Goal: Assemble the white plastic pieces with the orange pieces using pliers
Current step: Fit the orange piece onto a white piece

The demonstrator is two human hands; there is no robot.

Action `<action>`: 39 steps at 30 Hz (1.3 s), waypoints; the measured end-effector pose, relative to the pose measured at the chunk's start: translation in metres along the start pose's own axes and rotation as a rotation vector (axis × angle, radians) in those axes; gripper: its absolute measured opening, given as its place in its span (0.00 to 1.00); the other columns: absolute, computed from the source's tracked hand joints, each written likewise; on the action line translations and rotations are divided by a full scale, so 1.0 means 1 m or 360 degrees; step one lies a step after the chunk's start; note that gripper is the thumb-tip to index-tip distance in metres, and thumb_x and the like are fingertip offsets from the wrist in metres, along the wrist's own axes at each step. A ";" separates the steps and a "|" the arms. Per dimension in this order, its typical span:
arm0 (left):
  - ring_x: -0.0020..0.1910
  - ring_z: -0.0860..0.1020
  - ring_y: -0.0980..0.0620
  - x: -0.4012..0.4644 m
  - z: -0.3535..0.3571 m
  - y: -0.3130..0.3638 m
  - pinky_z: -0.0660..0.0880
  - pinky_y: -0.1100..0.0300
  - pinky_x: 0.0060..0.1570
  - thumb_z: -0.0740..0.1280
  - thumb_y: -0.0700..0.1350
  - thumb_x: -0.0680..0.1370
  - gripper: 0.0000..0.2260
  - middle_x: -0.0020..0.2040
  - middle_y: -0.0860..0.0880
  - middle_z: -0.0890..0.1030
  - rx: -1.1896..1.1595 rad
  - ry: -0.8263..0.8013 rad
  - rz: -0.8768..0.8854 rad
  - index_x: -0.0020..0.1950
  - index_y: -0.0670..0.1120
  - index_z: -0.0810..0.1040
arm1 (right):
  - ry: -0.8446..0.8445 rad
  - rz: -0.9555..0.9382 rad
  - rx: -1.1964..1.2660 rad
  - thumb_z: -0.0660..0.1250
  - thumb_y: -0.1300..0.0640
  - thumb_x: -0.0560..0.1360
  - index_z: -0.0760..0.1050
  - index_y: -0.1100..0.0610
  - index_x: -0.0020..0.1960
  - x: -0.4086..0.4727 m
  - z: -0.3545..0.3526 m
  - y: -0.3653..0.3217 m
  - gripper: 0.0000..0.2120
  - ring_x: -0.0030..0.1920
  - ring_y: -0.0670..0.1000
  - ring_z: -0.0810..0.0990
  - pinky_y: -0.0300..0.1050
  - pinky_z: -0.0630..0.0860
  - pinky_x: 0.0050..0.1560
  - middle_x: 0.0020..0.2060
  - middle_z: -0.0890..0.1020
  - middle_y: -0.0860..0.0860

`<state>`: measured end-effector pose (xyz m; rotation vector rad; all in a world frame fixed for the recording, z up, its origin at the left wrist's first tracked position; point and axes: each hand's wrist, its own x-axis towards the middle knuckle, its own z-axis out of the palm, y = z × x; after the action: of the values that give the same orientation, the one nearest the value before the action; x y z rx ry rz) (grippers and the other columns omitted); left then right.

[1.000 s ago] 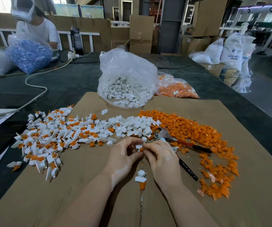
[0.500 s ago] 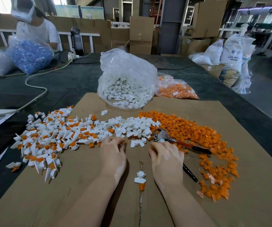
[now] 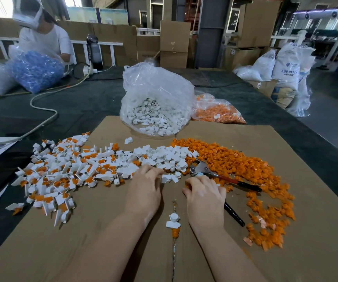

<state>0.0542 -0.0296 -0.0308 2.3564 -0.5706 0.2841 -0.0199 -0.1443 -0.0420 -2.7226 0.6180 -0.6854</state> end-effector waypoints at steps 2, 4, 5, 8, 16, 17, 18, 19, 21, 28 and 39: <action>0.57 0.70 0.53 0.002 0.004 0.002 0.61 0.71 0.48 0.60 0.41 0.80 0.15 0.57 0.51 0.73 0.0007 -0.0142 0.0076 0.66 0.48 0.73 | 0.0015 0.0013 0.0036 0.62 0.52 0.78 0.74 0.50 0.63 0.000 0.000 0.000 0.14 0.59 0.50 0.71 0.46 0.58 0.55 0.57 0.76 0.47; 0.58 0.70 0.53 0.003 0.008 0.005 0.63 0.68 0.52 0.60 0.46 0.80 0.15 0.57 0.50 0.73 0.0026 -0.0185 0.0089 0.67 0.49 0.72 | -0.0011 0.0022 0.0053 0.63 0.52 0.78 0.74 0.50 0.64 0.000 -0.001 0.001 0.15 0.60 0.50 0.71 0.46 0.58 0.56 0.58 0.75 0.48; 0.57 0.71 0.53 0.004 0.009 0.006 0.65 0.66 0.53 0.61 0.48 0.80 0.15 0.56 0.50 0.73 0.0019 -0.0193 0.0081 0.65 0.48 0.74 | -0.0020 0.0017 0.0064 0.63 0.52 0.77 0.74 0.50 0.64 0.000 -0.001 0.001 0.15 0.60 0.49 0.71 0.46 0.58 0.56 0.57 0.76 0.47; 0.47 0.73 0.56 0.003 0.009 0.009 0.67 0.67 0.45 0.67 0.50 0.76 0.06 0.48 0.53 0.72 -0.0060 -0.0217 0.0037 0.50 0.50 0.77 | 0.0028 -0.0009 0.0148 0.67 0.54 0.75 0.78 0.52 0.57 -0.001 -0.005 -0.001 0.11 0.55 0.50 0.75 0.45 0.58 0.51 0.52 0.78 0.48; 0.39 0.71 0.62 -0.001 0.002 0.008 0.64 0.78 0.40 0.68 0.45 0.75 0.03 0.41 0.59 0.69 -0.0176 -0.0159 0.0132 0.48 0.51 0.78 | 0.0181 -0.0117 0.0500 0.70 0.69 0.69 0.77 0.60 0.40 -0.004 -0.011 -0.005 0.06 0.38 0.51 0.76 0.42 0.72 0.38 0.37 0.78 0.51; 0.39 0.70 0.64 -0.002 0.003 0.007 0.64 0.78 0.40 0.67 0.45 0.76 0.07 0.41 0.59 0.68 -0.0177 -0.0152 0.0169 0.53 0.49 0.79 | 0.0172 -0.0114 0.0516 0.70 0.69 0.70 0.78 0.60 0.41 -0.004 -0.011 -0.005 0.05 0.38 0.50 0.76 0.41 0.72 0.38 0.38 0.77 0.50; 0.38 0.69 0.65 -0.002 0.004 0.006 0.63 0.77 0.41 0.66 0.44 0.77 0.09 0.41 0.60 0.67 -0.0181 -0.0159 0.0194 0.57 0.48 0.79 | 0.0163 -0.0114 0.0527 0.69 0.68 0.71 0.78 0.60 0.41 -0.004 -0.011 -0.005 0.04 0.39 0.49 0.75 0.39 0.71 0.39 0.38 0.77 0.50; 0.38 0.68 0.66 -0.002 0.004 0.006 0.63 0.76 0.41 0.66 0.45 0.77 0.10 0.42 0.59 0.66 -0.0187 -0.0157 0.0204 0.57 0.48 0.79 | 0.0162 -0.0116 0.0539 0.69 0.68 0.71 0.78 0.60 0.41 -0.004 -0.011 -0.005 0.04 0.39 0.48 0.74 0.37 0.70 0.39 0.38 0.77 0.50; 0.38 0.68 0.66 -0.002 0.003 0.007 0.64 0.77 0.41 0.66 0.46 0.77 0.08 0.43 0.58 0.67 -0.0205 -0.0139 0.0186 0.54 0.47 0.80 | 0.0151 -0.0106 0.0573 0.69 0.67 0.72 0.78 0.60 0.42 -0.004 -0.012 -0.005 0.03 0.38 0.45 0.73 0.32 0.67 0.39 0.39 0.77 0.49; 0.48 0.73 0.56 -0.005 -0.001 0.008 0.65 0.74 0.42 0.68 0.44 0.75 0.06 0.44 0.56 0.76 -0.0260 -0.0118 0.0133 0.52 0.49 0.80 | 0.0065 -0.0041 0.0696 0.66 0.65 0.75 0.79 0.58 0.48 -0.003 -0.015 -0.004 0.05 0.43 0.42 0.73 0.27 0.67 0.43 0.42 0.77 0.47; 0.38 0.76 0.57 -0.006 0.005 0.016 0.70 0.71 0.35 0.71 0.43 0.73 0.07 0.38 0.53 0.79 -0.0627 -0.0143 -0.0192 0.39 0.51 0.75 | 0.0153 0.0162 0.0918 0.69 0.60 0.74 0.79 0.56 0.45 -0.003 -0.016 -0.004 0.01 0.40 0.45 0.78 0.40 0.75 0.43 0.37 0.80 0.46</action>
<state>0.0421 -0.0413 -0.0274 2.0172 -0.4743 0.0071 -0.0294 -0.1416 -0.0282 -2.1241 0.4817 -0.8224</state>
